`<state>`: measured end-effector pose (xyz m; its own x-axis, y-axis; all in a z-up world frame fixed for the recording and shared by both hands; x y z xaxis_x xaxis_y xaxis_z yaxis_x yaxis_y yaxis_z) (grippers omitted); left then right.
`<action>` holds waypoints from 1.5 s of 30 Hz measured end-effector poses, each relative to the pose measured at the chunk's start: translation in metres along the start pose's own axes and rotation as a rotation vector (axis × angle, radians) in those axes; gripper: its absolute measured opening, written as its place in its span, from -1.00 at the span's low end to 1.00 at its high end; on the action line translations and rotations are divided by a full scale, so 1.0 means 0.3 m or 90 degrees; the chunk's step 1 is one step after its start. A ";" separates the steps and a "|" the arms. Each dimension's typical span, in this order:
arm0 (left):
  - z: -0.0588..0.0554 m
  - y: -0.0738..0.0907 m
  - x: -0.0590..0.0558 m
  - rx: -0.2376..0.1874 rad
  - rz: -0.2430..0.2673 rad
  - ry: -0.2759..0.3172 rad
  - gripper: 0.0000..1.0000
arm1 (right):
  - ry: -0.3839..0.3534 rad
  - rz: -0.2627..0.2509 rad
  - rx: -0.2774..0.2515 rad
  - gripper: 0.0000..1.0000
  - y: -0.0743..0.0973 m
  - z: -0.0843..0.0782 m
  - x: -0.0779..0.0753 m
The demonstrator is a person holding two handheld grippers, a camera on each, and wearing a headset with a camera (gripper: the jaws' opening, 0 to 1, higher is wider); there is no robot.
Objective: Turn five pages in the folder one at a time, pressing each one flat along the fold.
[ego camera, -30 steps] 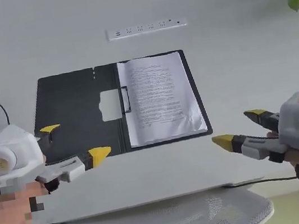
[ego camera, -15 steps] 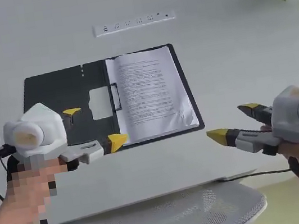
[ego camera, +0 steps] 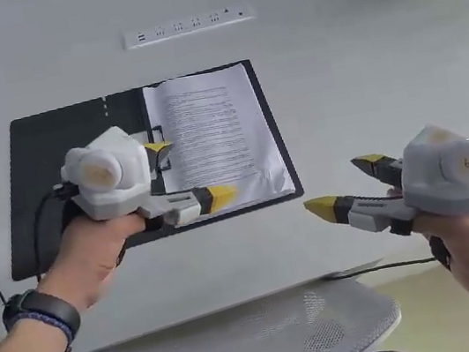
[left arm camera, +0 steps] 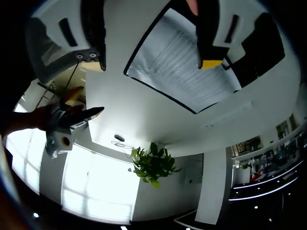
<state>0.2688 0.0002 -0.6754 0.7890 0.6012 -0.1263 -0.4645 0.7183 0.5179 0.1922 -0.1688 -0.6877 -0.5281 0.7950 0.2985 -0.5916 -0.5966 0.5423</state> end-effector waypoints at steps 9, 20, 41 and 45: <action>0.004 -0.166 -0.035 0.008 -0.025 0.007 0.45 | 0.000 0.010 0.005 0.34 -0.008 0.003 -0.006; -0.079 -0.325 -0.041 0.045 0.001 0.026 0.37 | -0.002 0.014 0.017 0.34 0.007 -0.012 -0.028; -0.182 -0.408 -0.057 0.062 0.051 -0.096 0.20 | -0.013 0.035 0.026 0.32 -0.038 -0.019 -0.045; -0.183 -0.406 -0.054 0.045 0.048 -0.094 0.19 | -0.012 0.038 0.025 0.32 -0.043 -0.013 -0.043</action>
<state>0.2906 -0.0777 -0.7828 0.8060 0.5907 0.0388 -0.4995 0.6435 0.5801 0.2043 -0.1717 -0.7014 -0.5499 0.7603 0.3459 -0.5352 -0.6386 0.5529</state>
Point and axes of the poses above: the centre of the closed fingertips' face, and the gripper's own axes: y roughly backward along the fingers, x roughly to its left, z roughly out of its top, the point moved 3 cm from there along y, roughly backward along the fingers, and after that the axes turned 6 degrees about z, right-handed, at the moved point
